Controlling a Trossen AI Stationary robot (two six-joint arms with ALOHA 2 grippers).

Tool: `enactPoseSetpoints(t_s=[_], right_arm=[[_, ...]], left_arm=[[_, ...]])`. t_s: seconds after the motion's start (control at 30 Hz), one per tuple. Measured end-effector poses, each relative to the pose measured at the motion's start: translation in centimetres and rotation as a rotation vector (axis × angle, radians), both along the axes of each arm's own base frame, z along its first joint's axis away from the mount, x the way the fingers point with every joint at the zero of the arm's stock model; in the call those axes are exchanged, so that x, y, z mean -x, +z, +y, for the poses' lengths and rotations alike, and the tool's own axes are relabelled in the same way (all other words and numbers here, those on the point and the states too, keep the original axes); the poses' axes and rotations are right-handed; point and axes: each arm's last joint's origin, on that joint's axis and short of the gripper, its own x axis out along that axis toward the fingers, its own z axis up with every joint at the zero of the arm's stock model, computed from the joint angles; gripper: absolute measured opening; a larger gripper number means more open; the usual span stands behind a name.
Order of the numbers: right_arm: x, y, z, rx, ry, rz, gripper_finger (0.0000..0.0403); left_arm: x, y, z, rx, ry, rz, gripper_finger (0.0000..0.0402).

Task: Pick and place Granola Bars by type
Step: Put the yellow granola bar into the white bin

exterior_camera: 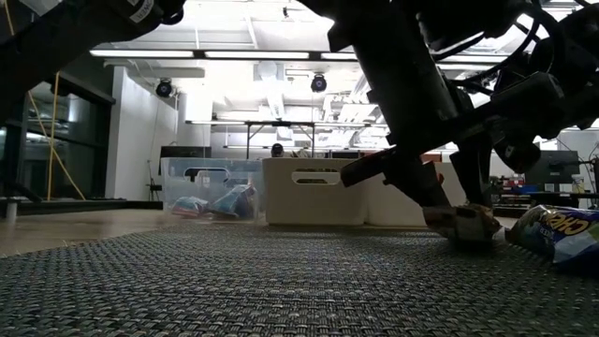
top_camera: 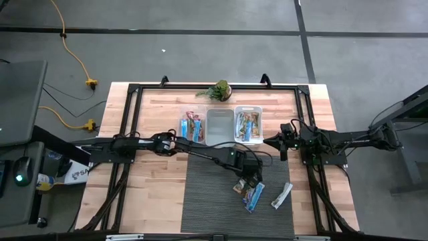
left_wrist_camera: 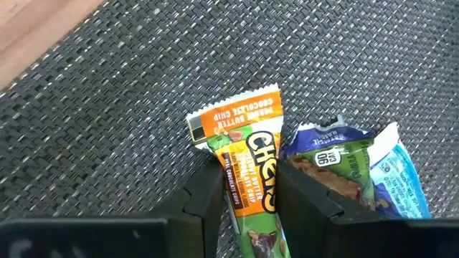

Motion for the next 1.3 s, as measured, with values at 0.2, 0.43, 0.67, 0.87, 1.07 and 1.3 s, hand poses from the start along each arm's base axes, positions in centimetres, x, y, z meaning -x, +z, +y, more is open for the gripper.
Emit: enactPoseSetpoints(t_s=[0.2,0.43,0.67,0.87,1.07,1.3], right_arm=[[0.0,0.0,0.0,0.000,0.000,0.002,0.0000],[0.0,0.0,0.0,0.000,0.000,0.002,0.0000],[0.0,0.0,0.0,0.000,0.001,0.001,0.0000],[0.0,0.0,0.0,0.000,0.000,0.000,0.0000],[0.0,0.0,0.0,0.000,0.000,0.001,0.0000],[0.0,0.0,0.0,0.000,0.001,0.002,0.0000]], left_arm=[[0.2,1.3,0.0,-0.008,-0.025,-0.020,0.0110],[0.6,2.3,-0.2,0.035,-0.084,-0.012,0.0110],[1.1,6.0,-0.2,0.058,-0.240,-0.102,0.0110],[1.6,10.5,0.2,0.108,-0.361,-0.262,0.0110],[1.9,15.2,0.2,0.099,-0.409,-0.501,0.0110],[1.7,19.7,2.0,0.056,-0.380,-0.799,0.0110]])
